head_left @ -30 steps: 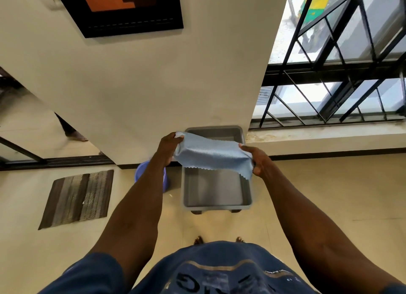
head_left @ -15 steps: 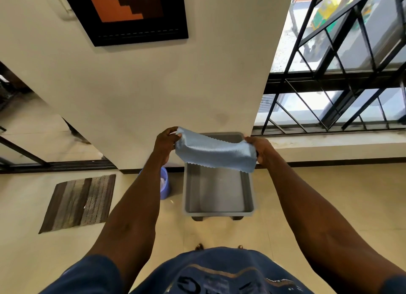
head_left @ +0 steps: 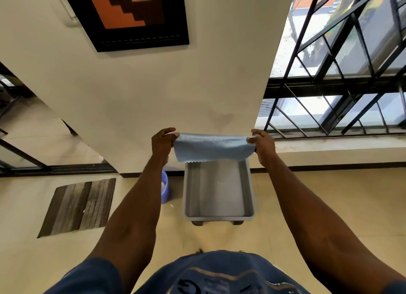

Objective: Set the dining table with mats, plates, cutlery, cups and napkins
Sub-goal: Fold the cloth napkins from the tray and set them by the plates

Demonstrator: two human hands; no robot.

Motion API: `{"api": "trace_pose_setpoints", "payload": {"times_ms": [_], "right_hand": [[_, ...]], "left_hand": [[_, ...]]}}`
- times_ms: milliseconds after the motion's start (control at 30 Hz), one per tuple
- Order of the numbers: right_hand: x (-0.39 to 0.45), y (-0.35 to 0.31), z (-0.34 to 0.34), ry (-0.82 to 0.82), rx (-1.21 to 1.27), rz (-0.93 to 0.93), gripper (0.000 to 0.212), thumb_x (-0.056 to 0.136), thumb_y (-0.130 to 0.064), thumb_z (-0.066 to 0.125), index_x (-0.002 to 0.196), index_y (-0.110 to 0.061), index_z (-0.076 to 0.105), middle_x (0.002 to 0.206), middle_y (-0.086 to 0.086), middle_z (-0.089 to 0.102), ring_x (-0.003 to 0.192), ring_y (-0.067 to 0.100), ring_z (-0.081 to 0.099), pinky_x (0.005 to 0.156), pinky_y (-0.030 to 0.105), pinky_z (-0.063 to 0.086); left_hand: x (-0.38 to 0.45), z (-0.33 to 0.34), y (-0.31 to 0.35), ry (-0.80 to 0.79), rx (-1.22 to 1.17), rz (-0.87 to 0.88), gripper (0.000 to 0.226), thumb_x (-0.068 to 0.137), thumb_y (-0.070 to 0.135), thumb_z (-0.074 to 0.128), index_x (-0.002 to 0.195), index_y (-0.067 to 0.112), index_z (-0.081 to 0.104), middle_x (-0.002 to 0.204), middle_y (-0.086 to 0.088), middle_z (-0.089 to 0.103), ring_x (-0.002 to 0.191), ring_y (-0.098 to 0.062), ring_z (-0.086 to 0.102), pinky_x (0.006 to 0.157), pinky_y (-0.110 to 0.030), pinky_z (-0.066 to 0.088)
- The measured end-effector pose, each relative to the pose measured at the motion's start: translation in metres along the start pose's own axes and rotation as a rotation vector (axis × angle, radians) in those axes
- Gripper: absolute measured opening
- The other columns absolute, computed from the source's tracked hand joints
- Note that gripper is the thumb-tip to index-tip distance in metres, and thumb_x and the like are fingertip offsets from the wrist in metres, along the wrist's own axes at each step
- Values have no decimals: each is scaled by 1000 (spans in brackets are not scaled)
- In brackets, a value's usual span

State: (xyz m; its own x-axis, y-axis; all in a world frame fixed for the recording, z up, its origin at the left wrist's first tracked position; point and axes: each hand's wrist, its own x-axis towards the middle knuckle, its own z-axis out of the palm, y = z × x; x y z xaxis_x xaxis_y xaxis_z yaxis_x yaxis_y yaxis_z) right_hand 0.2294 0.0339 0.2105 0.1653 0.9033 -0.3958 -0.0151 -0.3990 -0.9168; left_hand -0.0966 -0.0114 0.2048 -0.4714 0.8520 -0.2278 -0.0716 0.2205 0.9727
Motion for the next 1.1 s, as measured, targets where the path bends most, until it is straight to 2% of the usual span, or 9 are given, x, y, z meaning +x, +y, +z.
{"api": "trace_pose_setpoints", "payload": {"times_ms": [67, 167, 333, 500, 633, 800, 900, 1000, 1100], "right_hand": [[0, -1, 0, -5, -7, -19, 30, 79, 1, 70, 107, -10, 68, 106, 7, 64, 99, 21, 57, 85, 35, 48], [2, -1, -2, 3, -46, -56, 28, 82, 0, 70, 109, -5, 66, 105, 9, 64, 97, 22, 57, 86, 35, 48], [9, -5, -1, 71, -241, -184, 23, 84, -7, 72, 106, -9, 68, 105, 7, 66, 99, 22, 60, 89, 35, 50], [14, -10, 2, 142, -422, -286, 24, 83, -17, 75, 103, -6, 69, 100, 9, 69, 94, 23, 62, 81, 33, 49], [16, -15, 1, 140, -205, -226, 22, 80, -12, 77, 100, -12, 67, 101, 7, 66, 90, 22, 62, 84, 40, 53], [12, -23, -1, 51, -1, -126, 29, 82, 2, 71, 109, -4, 64, 98, 16, 64, 77, 19, 59, 64, 26, 53], [15, -24, 1, 52, -104, -155, 18, 82, 3, 70, 99, -4, 70, 93, 14, 66, 82, 23, 61, 74, 33, 56], [17, -24, 5, 89, -218, -194, 13, 82, -1, 72, 92, -10, 71, 93, 8, 69, 89, 22, 64, 88, 38, 55], [14, -26, 8, 117, -319, -249, 9, 85, -5, 70, 94, -6, 71, 91, 7, 68, 90, 22, 63, 86, 37, 52]], "left_hand": [[-3, 2, 4, -23, -13, 8, 23, 84, 1, 72, 107, 2, 69, 85, -6, 68, 78, -19, 61, 66, -23, 52], [-2, 0, 6, -62, 26, 32, 27, 83, -3, 71, 109, 1, 68, 90, -7, 68, 80, -16, 63, 69, -19, 55], [3, 0, 4, -23, 160, 126, 21, 78, 3, 76, 99, 7, 73, 84, 0, 72, 76, -6, 66, 81, -24, 52], [5, 2, 7, 28, 196, 180, 11, 77, 11, 79, 86, 15, 75, 85, -1, 73, 82, -12, 66, 82, -26, 51], [5, 2, 10, 38, 158, 180, 9, 77, 11, 79, 83, 16, 75, 80, 3, 73, 77, -11, 66, 78, -25, 51], [7, -3, 14, 70, 138, 183, 11, 76, 9, 80, 84, 14, 74, 78, 5, 71, 74, -8, 64, 74, -19, 50], [6, -3, 14, 77, 172, 190, 13, 77, 10, 79, 89, 8, 75, 78, 6, 70, 71, -3, 63, 68, -12, 47], [5, -3, 13, 80, 169, 194, 11, 76, 8, 79, 86, 9, 75, 77, 3, 71, 69, -4, 63, 70, -15, 48], [6, -5, 13, 64, 182, 202, 9, 76, 7, 78, 81, 14, 76, 76, 5, 72, 70, -5, 65, 75, -20, 49]]}}
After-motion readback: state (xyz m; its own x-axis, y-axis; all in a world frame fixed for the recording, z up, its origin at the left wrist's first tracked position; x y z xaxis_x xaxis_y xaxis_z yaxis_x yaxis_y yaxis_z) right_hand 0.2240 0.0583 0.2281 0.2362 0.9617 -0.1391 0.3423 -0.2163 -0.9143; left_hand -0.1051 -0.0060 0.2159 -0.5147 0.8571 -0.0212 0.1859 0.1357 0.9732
